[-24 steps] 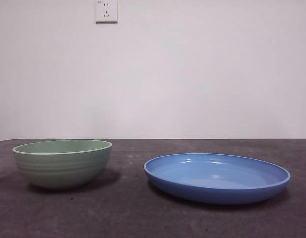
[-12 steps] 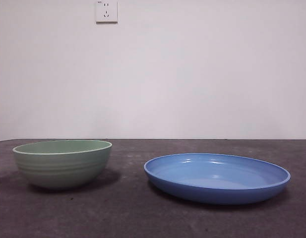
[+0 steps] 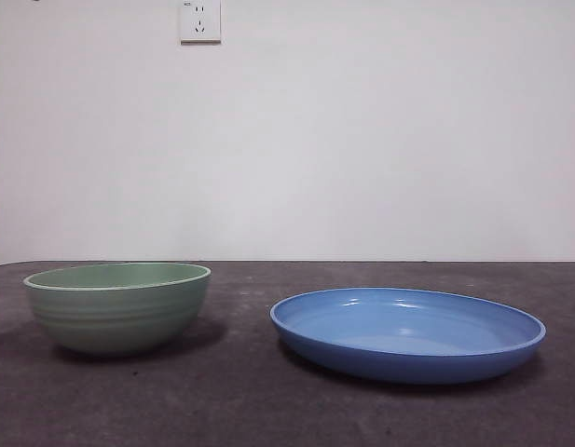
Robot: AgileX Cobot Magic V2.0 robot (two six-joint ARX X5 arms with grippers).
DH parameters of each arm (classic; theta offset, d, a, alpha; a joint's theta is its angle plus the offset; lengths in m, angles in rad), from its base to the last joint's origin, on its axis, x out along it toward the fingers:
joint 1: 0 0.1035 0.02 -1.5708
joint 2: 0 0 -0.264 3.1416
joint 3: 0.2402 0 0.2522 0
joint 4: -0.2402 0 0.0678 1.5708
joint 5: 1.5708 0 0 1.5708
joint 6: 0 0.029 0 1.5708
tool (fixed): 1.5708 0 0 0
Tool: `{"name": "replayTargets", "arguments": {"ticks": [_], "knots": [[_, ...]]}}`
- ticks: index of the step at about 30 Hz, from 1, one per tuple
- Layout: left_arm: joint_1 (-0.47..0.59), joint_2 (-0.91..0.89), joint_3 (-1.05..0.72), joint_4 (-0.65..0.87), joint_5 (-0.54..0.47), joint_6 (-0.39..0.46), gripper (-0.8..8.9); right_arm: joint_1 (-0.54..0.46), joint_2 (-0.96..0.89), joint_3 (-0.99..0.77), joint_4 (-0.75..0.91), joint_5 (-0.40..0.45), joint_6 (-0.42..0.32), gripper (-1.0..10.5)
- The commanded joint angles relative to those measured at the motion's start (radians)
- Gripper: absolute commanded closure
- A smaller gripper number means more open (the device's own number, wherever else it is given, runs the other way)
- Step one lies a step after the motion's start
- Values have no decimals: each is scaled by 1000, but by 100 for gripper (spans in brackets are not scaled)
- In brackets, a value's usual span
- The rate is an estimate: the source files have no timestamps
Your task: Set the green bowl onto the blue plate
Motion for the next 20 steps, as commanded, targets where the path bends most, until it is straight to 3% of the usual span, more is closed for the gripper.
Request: {"name": "replayTargets", "arguments": {"ticks": [1,8,16,20], "knots": [[-4,7,25,10,8,8,183,3,4,18,7,-2,-1,334],[-3,11,25,10,-1,12,183,3,4,18,7,-3,0,312],[2,110,25,-45,-208,8,188,3,4,18,8,-3,0,313],[18,213,25,-82,-232,6,188,3,4,18,8,-3,0,313]]}}
